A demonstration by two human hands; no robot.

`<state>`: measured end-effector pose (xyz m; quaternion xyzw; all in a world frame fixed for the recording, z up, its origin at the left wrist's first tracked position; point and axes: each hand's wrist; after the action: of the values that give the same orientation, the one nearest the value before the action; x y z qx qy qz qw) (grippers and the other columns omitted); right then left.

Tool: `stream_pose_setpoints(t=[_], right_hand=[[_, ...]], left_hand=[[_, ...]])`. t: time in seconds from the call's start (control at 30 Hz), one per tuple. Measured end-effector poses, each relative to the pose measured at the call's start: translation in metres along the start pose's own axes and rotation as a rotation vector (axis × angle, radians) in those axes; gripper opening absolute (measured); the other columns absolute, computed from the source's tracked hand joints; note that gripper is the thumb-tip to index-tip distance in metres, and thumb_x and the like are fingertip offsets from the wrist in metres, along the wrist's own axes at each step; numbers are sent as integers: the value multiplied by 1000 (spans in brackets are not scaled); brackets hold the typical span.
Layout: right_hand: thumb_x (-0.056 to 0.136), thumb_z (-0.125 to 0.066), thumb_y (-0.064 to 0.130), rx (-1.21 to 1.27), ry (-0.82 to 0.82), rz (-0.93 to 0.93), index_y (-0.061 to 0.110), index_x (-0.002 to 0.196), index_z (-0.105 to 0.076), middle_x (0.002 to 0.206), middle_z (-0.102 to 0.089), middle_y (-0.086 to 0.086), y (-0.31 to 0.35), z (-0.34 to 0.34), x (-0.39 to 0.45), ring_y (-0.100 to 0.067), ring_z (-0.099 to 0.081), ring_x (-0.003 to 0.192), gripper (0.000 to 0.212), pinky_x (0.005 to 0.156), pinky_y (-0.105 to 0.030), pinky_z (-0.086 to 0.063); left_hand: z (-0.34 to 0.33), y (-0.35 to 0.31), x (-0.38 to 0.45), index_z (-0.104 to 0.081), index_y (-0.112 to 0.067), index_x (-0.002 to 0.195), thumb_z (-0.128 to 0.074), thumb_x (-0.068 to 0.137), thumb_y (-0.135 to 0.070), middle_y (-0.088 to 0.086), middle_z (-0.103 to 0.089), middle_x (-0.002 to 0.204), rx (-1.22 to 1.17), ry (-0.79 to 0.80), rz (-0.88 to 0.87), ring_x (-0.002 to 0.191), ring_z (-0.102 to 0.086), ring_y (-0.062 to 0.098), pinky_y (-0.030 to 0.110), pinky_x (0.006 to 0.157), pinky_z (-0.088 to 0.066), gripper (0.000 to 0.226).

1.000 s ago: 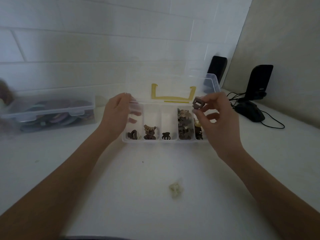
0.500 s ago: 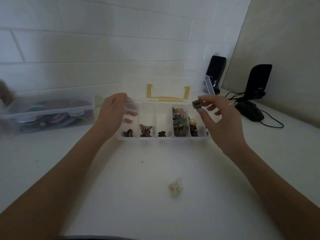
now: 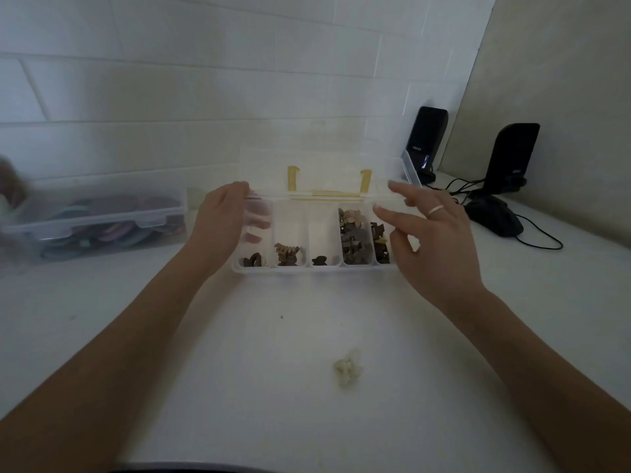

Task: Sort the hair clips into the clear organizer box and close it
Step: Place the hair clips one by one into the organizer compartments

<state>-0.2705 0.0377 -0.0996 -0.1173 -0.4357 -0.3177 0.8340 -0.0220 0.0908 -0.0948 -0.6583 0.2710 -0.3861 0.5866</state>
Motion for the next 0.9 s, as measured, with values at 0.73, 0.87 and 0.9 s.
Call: stream_pose_setpoints(t=[0.73, 0.87, 0.9], right_hand=[[90, -54, 23, 358, 921, 228, 29, 95, -59, 77, -56, 14, 70, 23, -7, -1, -49, 64, 9, 61, -18, -42], [88, -61, 9, 743, 642, -135, 20, 92, -69, 73, -63, 12, 58, 14, -3, -9, -62, 65, 13, 53, -15, -51], [87, -62, 5, 816, 550, -227, 19, 92, -69, 73, -65, 10, 55, 12, -2, -10, -65, 65, 17, 53, -18, -53]], left_hand=[[0, 2, 1, -56, -5, 87, -36, 94, -22, 7, -63, 72, 17, -3, -6, 46, -59, 11, 29, 50, -49, 26], [-1, 2, 1, -56, -7, 83, -37, 94, -21, 8, -63, 73, 13, -3, -12, 46, -59, 11, 28, 49, -49, 25], [0, 2, 1, -55, -9, 81, -38, 94, -21, 8, -63, 73, 7, -3, -12, 46, -59, 11, 28, 49, -49, 25]])
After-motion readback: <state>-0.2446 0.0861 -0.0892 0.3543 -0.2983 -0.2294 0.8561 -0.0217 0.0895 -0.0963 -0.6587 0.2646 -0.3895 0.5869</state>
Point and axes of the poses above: each hand's wrist, its own x-axis towards the middle knuckle, its own z-axis out of the back of the hand, y = z × x
